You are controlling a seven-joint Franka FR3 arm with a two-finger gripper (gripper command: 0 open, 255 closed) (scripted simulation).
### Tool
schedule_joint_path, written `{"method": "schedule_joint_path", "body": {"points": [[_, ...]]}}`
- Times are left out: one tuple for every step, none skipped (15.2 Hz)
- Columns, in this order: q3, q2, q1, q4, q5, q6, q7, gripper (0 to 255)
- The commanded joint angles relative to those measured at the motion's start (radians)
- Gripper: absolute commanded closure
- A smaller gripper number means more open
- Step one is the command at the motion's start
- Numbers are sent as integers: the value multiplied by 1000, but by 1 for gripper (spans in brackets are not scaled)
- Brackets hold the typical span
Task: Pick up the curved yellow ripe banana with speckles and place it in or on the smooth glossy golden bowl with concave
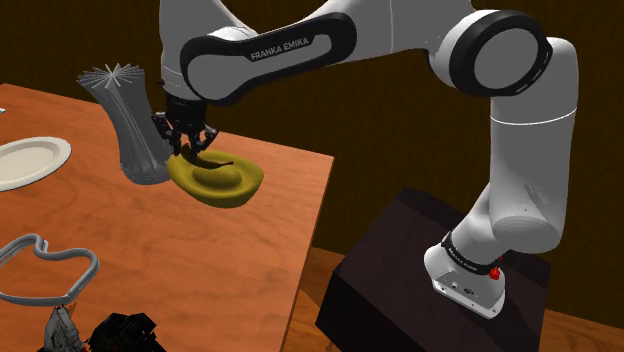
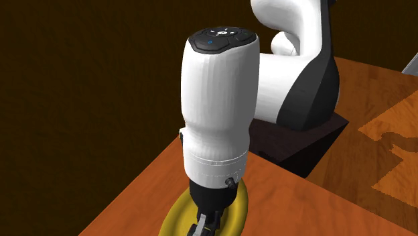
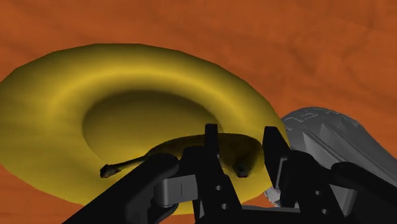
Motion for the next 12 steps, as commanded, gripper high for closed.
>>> {"method": "schedule_joint_path", "body": {"points": [[-7,12,-1,-25,-5,4,2,255],[-8,16,-1,-33,-6,16,2,255],[-9,20,-1,-40,-8,27,3,255],[-11,24,0,-47,-10,38,3,255],[-12,29,0,-54,-12,49,4,255],[-14,34,0,-61,-14,60,4,255],[-15,37,1,-67,-16,70,5,255],[-15,38,1,-66,-16,69,5,255],[-15,38,1,-66,-16,69,5,255],[-15,38,1,-66,-16,69,5,255],[-15,38,1,-66,-16,69,5,255],[-15,38,1,-66,-16,69,5,255]]}}
